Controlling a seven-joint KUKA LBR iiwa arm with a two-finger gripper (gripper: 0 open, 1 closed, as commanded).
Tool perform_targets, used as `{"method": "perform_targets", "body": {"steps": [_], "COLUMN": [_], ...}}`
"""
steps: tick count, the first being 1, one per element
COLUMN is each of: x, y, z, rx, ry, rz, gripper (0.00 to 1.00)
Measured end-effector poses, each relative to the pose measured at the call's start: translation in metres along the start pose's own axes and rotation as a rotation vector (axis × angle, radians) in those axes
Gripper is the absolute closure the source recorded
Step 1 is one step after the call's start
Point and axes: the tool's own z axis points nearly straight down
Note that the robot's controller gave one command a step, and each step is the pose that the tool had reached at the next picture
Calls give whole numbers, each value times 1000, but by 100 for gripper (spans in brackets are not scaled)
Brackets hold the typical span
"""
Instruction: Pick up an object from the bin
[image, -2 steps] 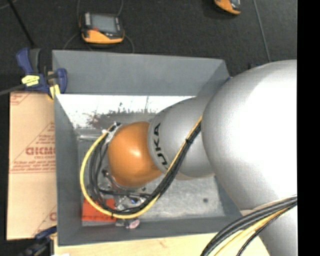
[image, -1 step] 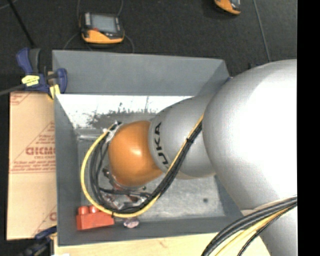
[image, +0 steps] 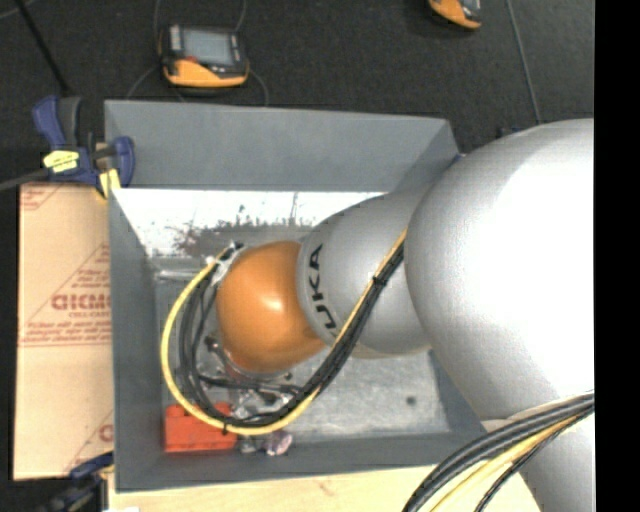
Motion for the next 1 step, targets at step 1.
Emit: {"method": "perform_targets", "body": {"steps": [1], "x": [1], "y": [0], "z": [0], "rx": [0], "ry": [1], "rz": [2], "gripper": [100]}}
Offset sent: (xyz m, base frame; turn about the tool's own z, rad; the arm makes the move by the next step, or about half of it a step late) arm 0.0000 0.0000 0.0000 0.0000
